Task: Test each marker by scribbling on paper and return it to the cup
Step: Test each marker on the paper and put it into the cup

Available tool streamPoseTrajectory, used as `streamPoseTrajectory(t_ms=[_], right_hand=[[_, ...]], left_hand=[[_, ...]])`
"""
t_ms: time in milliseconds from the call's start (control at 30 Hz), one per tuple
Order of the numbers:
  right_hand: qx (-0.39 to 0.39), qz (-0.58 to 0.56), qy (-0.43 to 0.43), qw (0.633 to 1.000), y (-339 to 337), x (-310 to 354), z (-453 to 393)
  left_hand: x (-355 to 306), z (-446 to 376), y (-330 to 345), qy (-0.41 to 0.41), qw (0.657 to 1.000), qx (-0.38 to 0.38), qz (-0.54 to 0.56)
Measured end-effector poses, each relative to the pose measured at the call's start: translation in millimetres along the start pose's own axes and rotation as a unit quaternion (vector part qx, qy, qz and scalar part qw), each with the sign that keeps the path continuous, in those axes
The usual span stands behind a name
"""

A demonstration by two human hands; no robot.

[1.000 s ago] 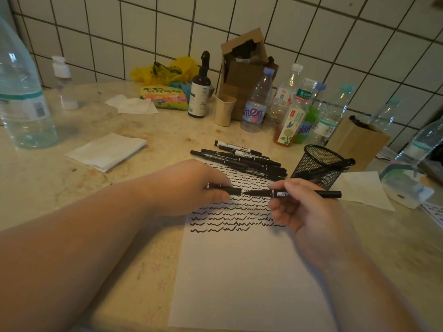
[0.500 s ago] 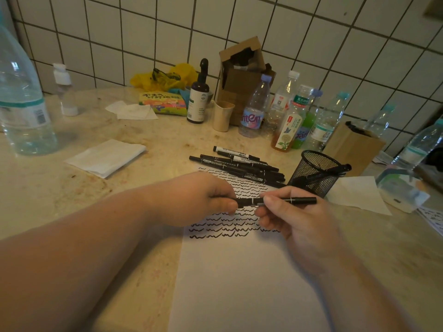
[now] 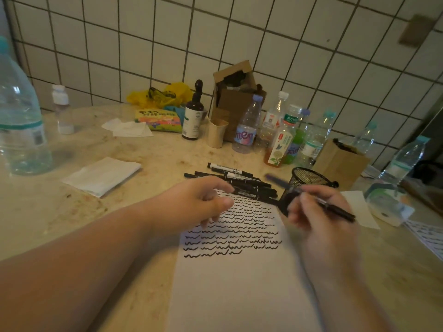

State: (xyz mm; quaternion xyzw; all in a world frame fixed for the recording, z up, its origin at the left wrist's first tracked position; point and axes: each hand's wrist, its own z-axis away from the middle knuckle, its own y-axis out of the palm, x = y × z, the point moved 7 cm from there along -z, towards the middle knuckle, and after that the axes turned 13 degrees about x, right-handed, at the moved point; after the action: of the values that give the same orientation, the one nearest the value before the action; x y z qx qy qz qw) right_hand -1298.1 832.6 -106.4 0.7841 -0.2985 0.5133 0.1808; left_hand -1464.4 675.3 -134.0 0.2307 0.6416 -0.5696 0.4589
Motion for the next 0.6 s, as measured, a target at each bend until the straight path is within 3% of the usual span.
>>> streamPoseTrajectory(t_ms=[100, 233, 600], right_hand=[[-0.124, 0.015, -0.044, 0.991, -26.8, 7.0, -1.5], [-0.178, 0.098, -0.008, 0.979, -41.1, -7.4, -9.1], [-0.091, 0.115, 0.047, 0.988, -23.0, 12.2, -20.5]], left_hand=[[7.8, 0.0, 0.6, -0.037, 0.998, -0.002, -0.053], [8.2, -3.5, 4.1, -0.047, 0.992, 0.004, -0.117], [11.4, -5.3, 4.4, -0.044, 0.985, 0.007, -0.169]])
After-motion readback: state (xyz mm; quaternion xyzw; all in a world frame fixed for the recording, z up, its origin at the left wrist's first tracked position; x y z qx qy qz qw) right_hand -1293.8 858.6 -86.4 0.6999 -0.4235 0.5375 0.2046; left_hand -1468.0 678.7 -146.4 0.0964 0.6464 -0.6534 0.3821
